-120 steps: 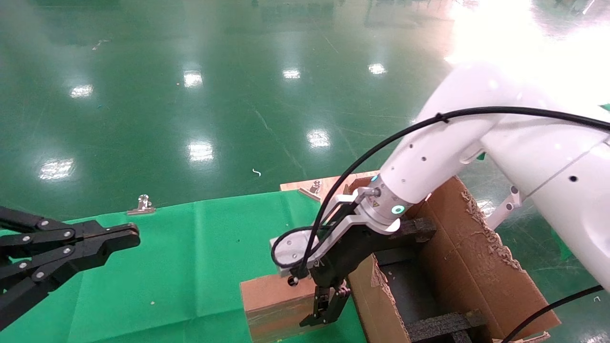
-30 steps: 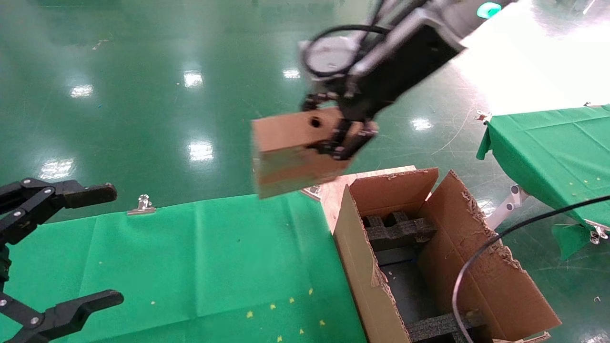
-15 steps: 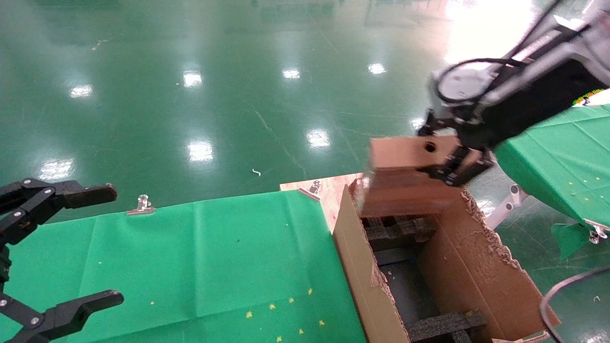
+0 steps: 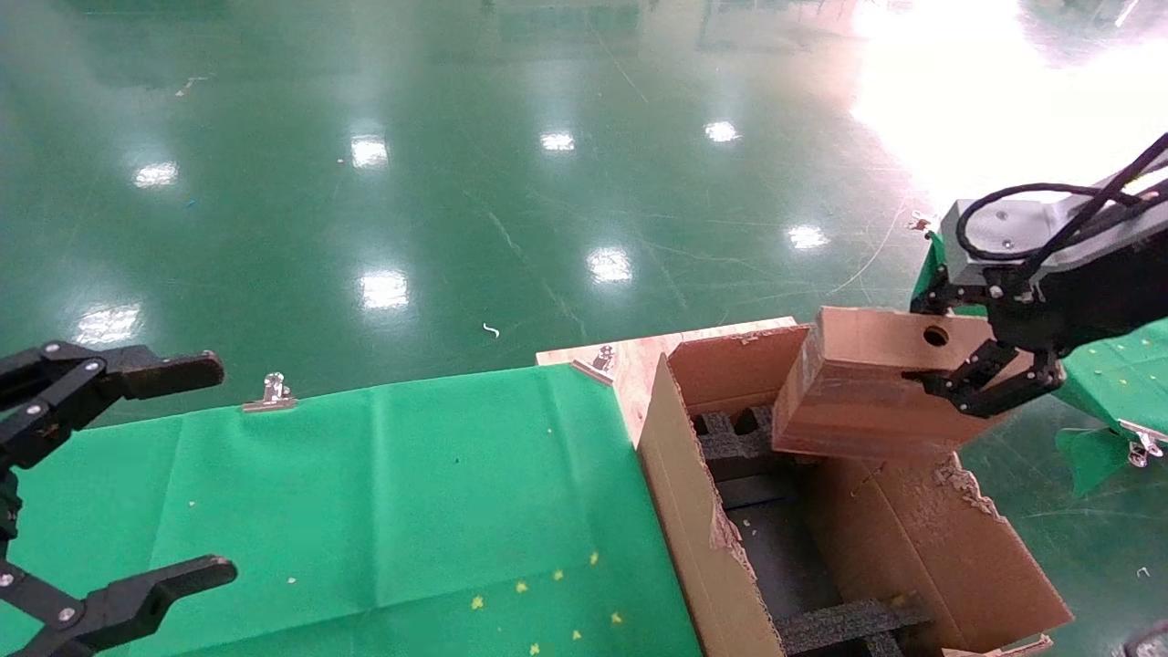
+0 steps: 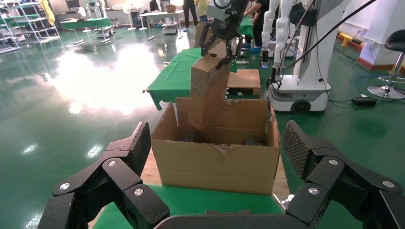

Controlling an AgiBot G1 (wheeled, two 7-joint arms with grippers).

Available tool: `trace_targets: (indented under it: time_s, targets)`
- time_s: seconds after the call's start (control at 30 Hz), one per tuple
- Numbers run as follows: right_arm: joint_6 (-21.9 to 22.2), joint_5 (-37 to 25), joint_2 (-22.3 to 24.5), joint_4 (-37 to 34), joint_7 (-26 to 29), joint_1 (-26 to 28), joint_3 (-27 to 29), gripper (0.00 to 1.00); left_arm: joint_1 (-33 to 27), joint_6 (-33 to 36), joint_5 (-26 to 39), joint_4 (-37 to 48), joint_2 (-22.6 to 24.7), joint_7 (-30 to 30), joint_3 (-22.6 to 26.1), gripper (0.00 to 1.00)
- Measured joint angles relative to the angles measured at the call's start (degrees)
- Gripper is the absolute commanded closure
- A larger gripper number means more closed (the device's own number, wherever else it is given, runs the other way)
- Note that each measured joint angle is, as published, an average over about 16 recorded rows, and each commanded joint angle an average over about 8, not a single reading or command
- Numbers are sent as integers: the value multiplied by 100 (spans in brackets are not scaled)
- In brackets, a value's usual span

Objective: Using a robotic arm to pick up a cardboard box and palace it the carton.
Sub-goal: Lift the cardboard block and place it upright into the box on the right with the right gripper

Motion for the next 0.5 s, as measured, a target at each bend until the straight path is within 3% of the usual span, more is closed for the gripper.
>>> trace_targets:
  time_s: [0.5]
  targets:
    - [63,7,110,58,115,-20,-43,100,1,-1,-2,1,-1,1,0,0]
